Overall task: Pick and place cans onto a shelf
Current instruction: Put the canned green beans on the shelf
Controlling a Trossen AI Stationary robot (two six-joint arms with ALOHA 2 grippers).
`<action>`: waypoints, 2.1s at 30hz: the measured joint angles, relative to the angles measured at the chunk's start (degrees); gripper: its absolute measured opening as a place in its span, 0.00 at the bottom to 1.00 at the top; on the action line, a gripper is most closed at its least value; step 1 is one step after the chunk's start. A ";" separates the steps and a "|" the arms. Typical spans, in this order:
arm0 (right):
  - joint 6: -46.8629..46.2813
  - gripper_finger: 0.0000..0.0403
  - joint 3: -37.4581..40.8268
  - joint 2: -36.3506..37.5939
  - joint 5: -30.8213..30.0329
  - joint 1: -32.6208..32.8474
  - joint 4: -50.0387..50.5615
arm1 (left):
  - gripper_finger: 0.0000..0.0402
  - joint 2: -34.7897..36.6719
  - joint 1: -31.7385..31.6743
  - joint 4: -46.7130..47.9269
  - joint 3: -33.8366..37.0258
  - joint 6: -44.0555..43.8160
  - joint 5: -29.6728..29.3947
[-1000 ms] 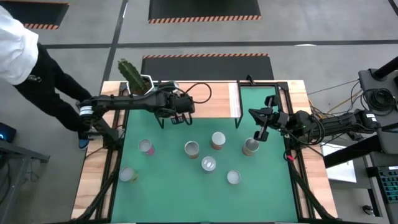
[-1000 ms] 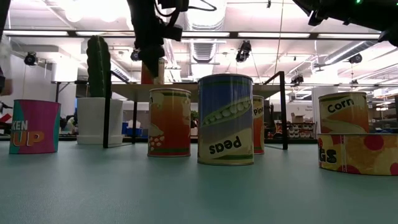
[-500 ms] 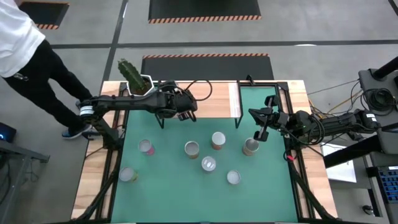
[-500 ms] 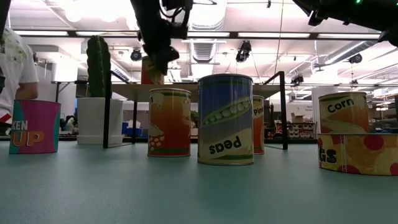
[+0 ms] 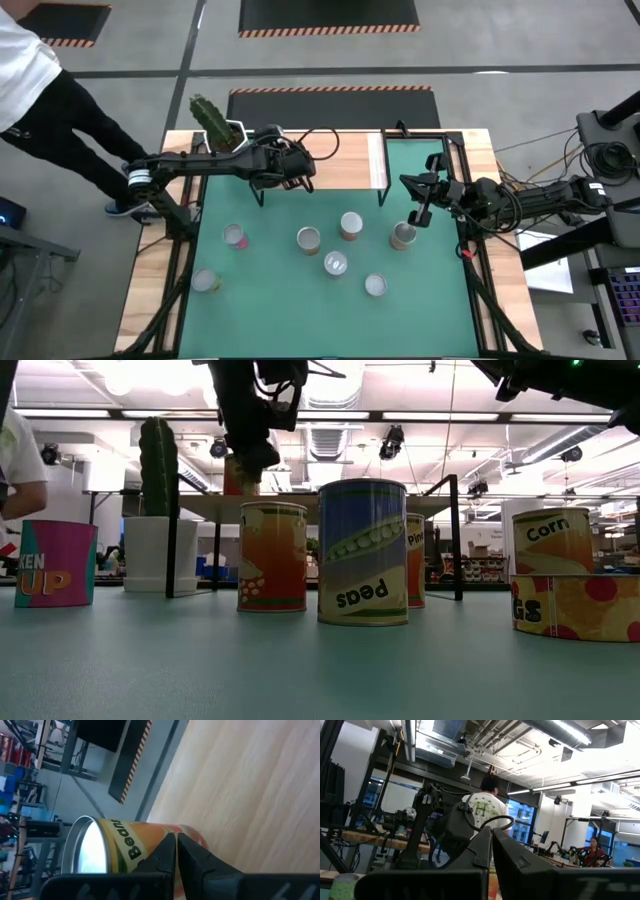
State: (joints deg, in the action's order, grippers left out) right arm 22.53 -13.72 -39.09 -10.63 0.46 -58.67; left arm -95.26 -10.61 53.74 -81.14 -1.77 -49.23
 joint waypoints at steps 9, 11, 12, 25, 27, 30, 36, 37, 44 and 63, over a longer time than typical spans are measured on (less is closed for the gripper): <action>-0.01 0.02 0.00 0.00 0.00 -0.01 0.05 | 0.00 2.00 1.45 3.58 0.03 7.31 11.10; 0.01 0.02 0.00 -0.02 0.00 0.01 0.11 | 0.00 4.49 1.68 3.67 0.65 13.11 22.15; 0.01 0.02 0.00 -0.02 0.00 -0.01 0.11 | 0.00 6.00 1.68 3.71 1.25 16.28 28.31; 0.07 0.02 0.00 0.00 0.00 -0.01 0.02 | 0.00 28.82 0.04 -14.34 19.26 20.32 22.95; 0.09 0.02 0.00 0.00 0.00 -0.01 -0.06 | 0.00 30.19 -0.46 -17.09 22.08 20.19 22.69; 0.57 0.02 0.00 0.00 0.00 -0.01 -0.31 | 0.00 30.82 -1.12 -20.73 25.42 20.15 22.61; 0.65 0.02 0.00 0.00 0.00 -0.01 -0.33 | 0.00 29.08 -4.22 -25.52 28.18 20.11 22.55; 0.65 0.02 0.00 0.00 0.00 -0.01 -0.31 | 0.00 28.61 -4.84 -25.51 28.22 19.90 22.55; 0.63 0.02 0.00 0.00 0.00 -0.01 -0.28 | 0.00 27.15 -8.16 -25.88 28.22 19.25 22.09; 0.92 0.02 0.00 0.00 0.00 -0.01 -0.24 | 0.00 27.15 -8.74 -27.52 28.26 18.11 20.65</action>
State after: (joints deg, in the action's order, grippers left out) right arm 23.45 -13.72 -39.09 -10.63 0.45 -58.91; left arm -68.12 -19.35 26.22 -52.88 16.34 -28.58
